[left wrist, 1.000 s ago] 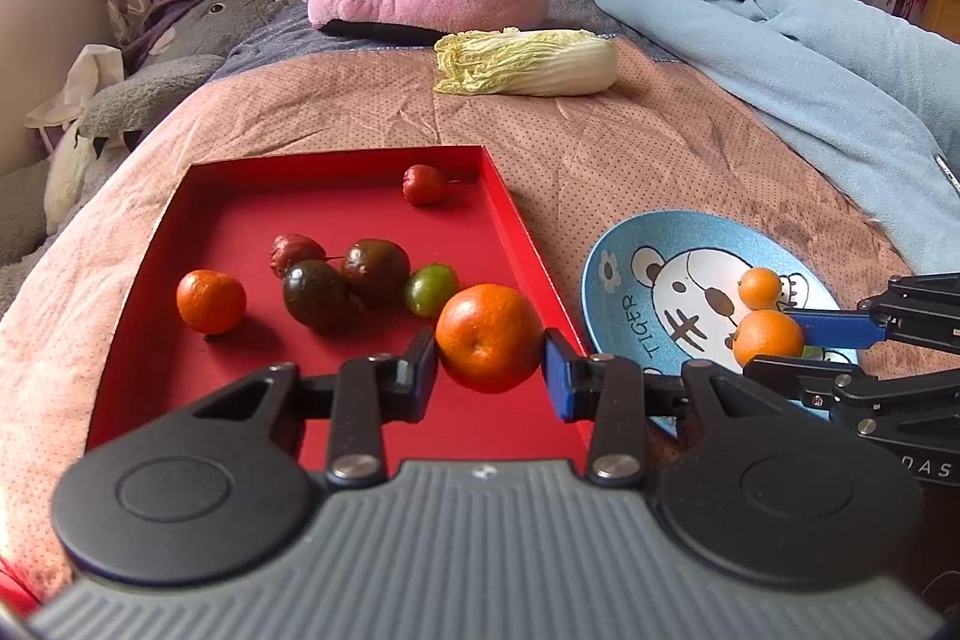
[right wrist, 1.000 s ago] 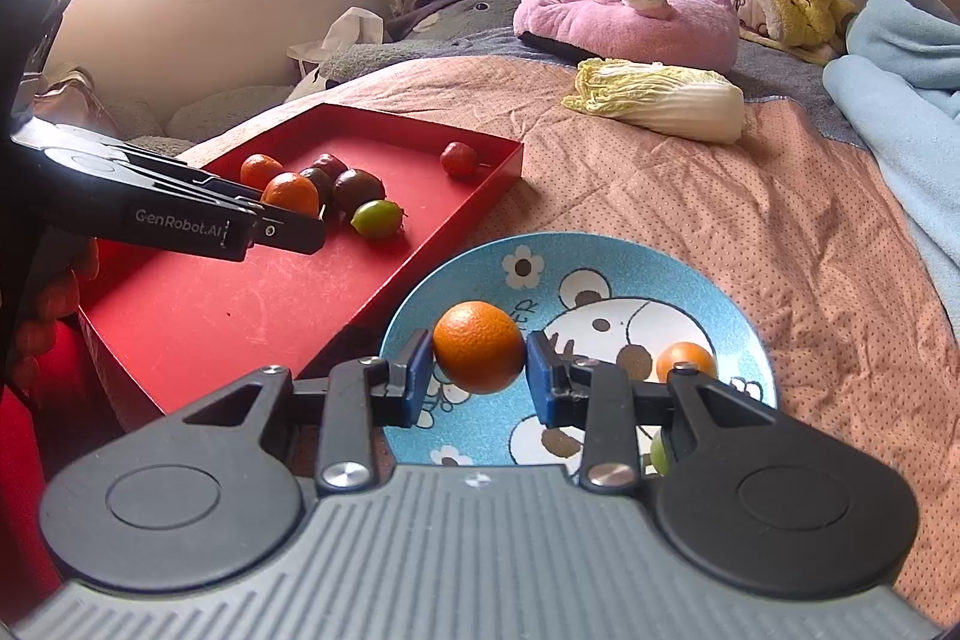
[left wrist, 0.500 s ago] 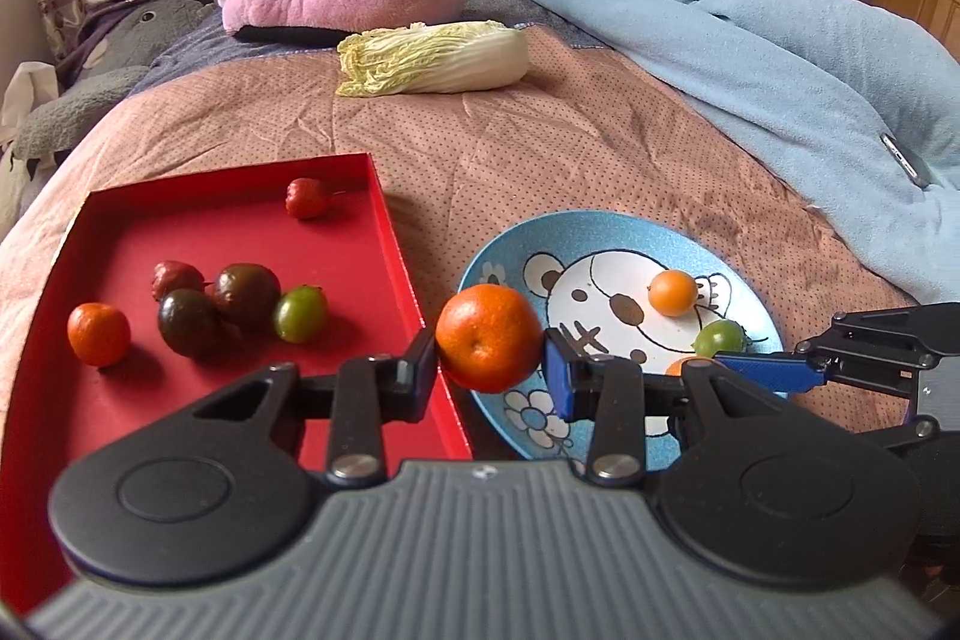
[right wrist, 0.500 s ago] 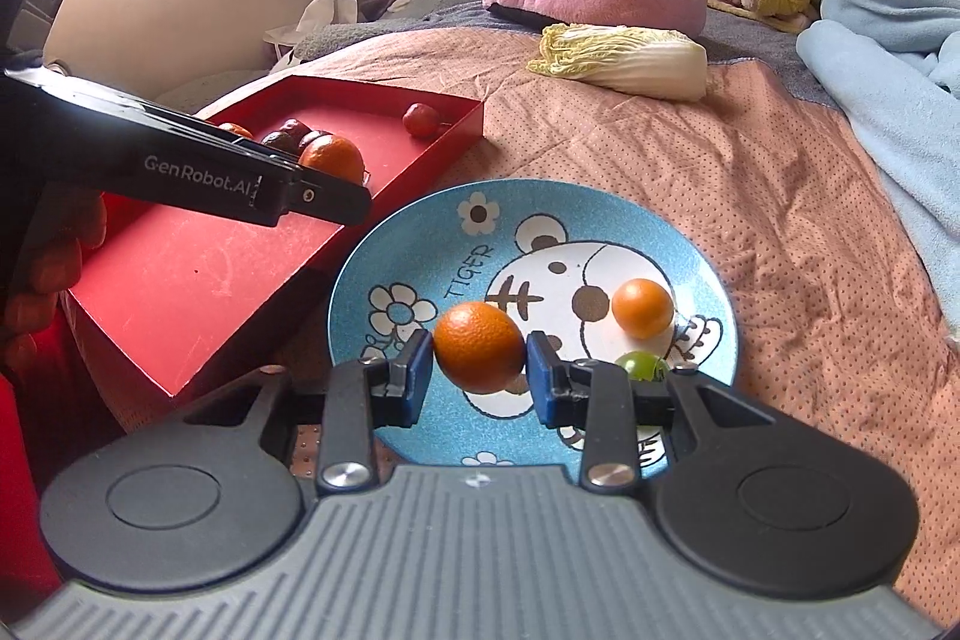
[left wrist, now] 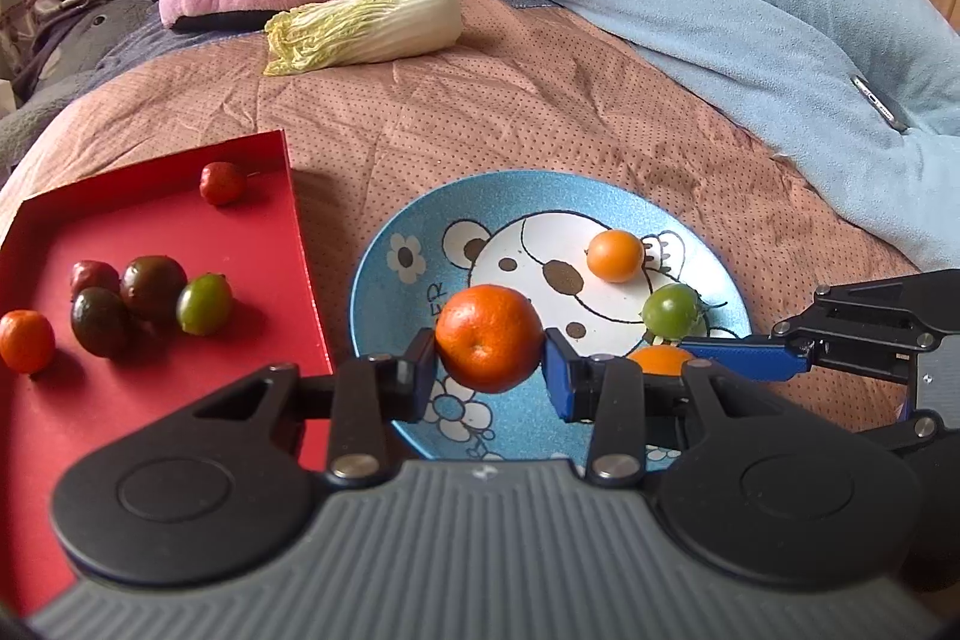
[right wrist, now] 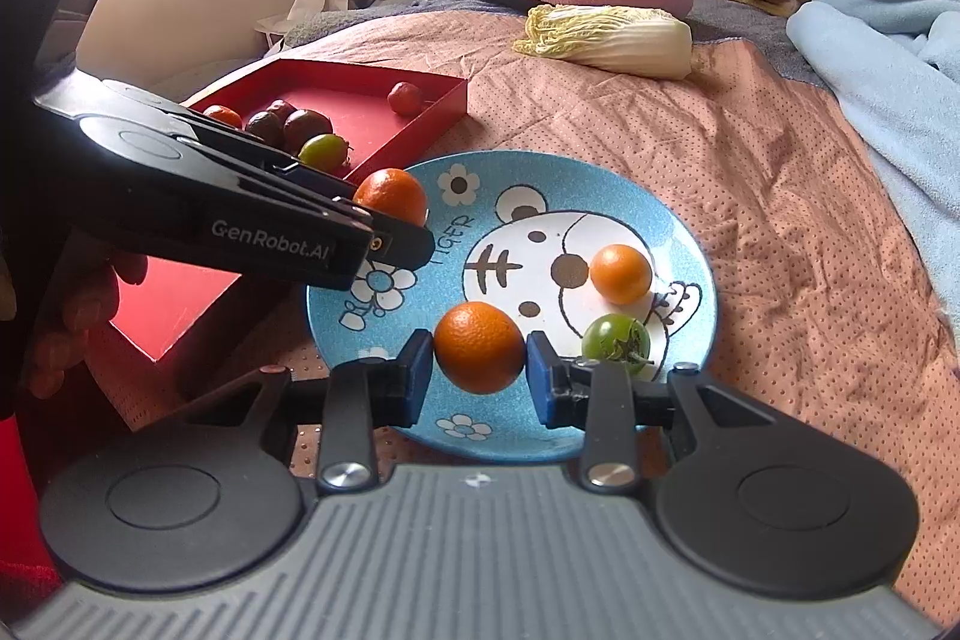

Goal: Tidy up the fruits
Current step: 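Carry both held mandarins over the blue plate, then open the left tool onto the plate while the right tool then releases its mandarin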

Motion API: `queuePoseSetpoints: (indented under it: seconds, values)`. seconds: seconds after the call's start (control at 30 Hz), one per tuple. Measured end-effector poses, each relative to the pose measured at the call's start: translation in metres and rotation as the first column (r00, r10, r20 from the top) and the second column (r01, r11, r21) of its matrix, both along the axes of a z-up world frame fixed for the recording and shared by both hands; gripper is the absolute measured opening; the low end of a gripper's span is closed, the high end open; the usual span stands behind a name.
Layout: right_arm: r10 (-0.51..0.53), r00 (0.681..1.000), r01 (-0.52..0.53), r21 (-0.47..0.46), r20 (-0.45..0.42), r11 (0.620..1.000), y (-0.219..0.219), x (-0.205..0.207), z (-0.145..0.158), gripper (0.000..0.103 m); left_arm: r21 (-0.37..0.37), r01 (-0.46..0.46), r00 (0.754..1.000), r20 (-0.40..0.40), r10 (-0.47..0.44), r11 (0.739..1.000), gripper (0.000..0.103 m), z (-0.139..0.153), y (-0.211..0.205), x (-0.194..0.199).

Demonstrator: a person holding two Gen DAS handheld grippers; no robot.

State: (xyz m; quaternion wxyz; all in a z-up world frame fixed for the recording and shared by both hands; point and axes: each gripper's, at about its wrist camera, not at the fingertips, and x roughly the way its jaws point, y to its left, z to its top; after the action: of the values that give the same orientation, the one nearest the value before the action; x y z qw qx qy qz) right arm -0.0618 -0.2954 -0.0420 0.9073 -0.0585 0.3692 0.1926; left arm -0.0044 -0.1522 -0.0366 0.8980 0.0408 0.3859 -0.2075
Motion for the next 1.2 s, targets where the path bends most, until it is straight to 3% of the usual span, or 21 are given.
queuePoseSetpoints:
  seconds: [0.7,1.07,1.2]
  values:
    - [-0.007,1.000,0.007,0.006,-0.019,1.000,-0.004,-0.002,-0.008,0.039,0.086,0.010,0.999,-0.031,-0.008,0.996,0.042,-0.018,-0.012,0.013]
    - [-0.010,1.000,0.010,0.007,-0.025,1.000,-0.006,0.002,-0.010,0.039,0.078,0.021,0.999,-0.047,-0.017,0.997,0.042,-0.019,-0.015,0.014]
    - [-0.011,0.999,0.012,0.005,-0.033,1.000,-0.005,0.003,-0.013,0.039,0.056,0.006,1.000,-0.011,-0.005,0.998,0.059,-0.009,-0.013,0.011]
